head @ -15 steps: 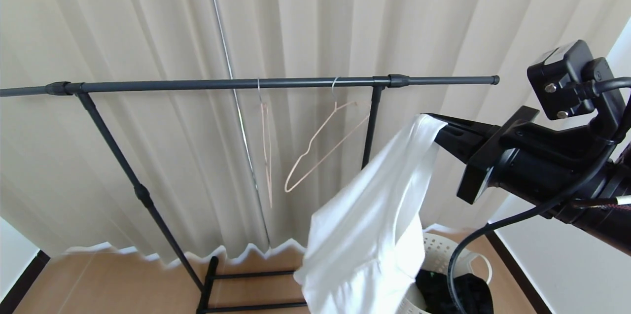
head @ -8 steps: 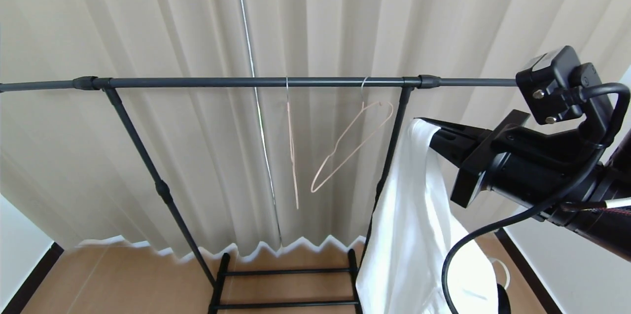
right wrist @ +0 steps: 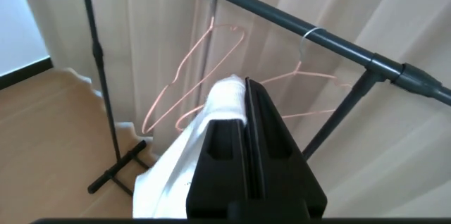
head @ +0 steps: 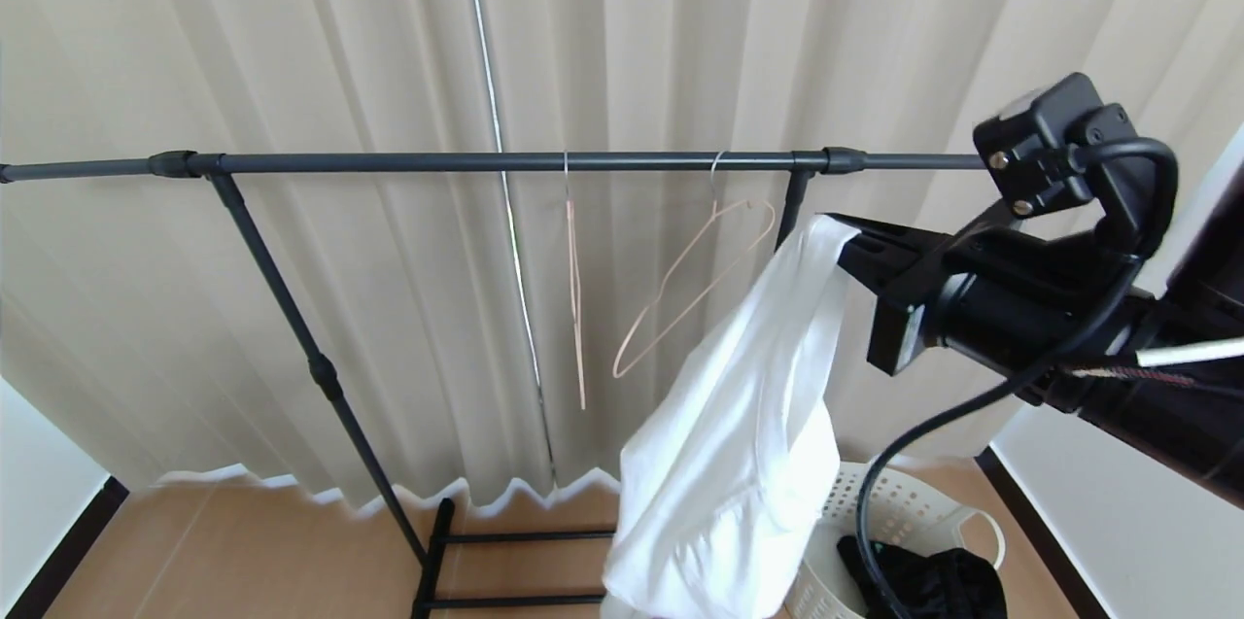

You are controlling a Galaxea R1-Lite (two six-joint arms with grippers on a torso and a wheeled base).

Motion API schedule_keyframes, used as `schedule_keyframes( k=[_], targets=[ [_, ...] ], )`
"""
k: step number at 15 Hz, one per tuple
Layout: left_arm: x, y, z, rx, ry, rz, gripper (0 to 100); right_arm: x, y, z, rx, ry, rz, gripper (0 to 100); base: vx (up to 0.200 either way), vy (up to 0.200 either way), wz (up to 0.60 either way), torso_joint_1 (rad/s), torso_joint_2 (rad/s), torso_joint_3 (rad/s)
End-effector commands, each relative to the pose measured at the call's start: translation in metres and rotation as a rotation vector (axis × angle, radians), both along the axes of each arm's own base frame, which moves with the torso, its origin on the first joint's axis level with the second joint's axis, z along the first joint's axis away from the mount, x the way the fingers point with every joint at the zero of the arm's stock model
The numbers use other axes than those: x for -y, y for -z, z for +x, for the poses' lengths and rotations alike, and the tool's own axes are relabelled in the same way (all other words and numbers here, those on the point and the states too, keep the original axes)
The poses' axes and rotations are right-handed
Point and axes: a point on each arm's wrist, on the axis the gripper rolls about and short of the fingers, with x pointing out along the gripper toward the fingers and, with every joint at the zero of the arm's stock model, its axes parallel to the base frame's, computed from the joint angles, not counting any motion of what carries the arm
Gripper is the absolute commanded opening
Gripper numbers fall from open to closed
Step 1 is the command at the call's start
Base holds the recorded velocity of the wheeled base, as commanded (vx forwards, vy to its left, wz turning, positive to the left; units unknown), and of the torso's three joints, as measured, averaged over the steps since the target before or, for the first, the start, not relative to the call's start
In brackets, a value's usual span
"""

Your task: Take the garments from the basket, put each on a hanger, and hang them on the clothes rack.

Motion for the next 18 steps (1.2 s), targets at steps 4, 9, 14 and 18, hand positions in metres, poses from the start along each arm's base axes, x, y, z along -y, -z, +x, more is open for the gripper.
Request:
schedule_keyframes(
  k=[4, 9, 14, 18],
  targets=[
    [0.032, -0.095, 0.139, -0.359, 0.120, -0.008, 100, -0.032, 0.018, 0.040, -0.054, 0.170, -0.035, 0, 0.000, 0.000, 0.00, 0.000, 0.00, 0.000],
    [0.136, -0.084, 0.189, -0.487, 0.355, 0.096, 100, -0.037, 0.016, 0.033, -0.048, 0.142, -0.028, 0, 0.000, 0.000, 0.00, 0.000, 0.00, 0.000],
    [0.204, -0.077, 0.213, -0.469, 0.485, 0.117, 100, -0.042, 0.016, 0.029, -0.048, 0.122, -0.029, 0, 0.000, 0.000, 0.00, 0.000, 0.00, 0.000],
    [0.252, -0.055, 0.226, -0.386, 0.551, 0.046, 100, -0.049, 0.020, 0.020, -0.053, 0.088, -0.038, 0, 0.000, 0.000, 0.00, 0.000, 0.00, 0.000]
  ],
)
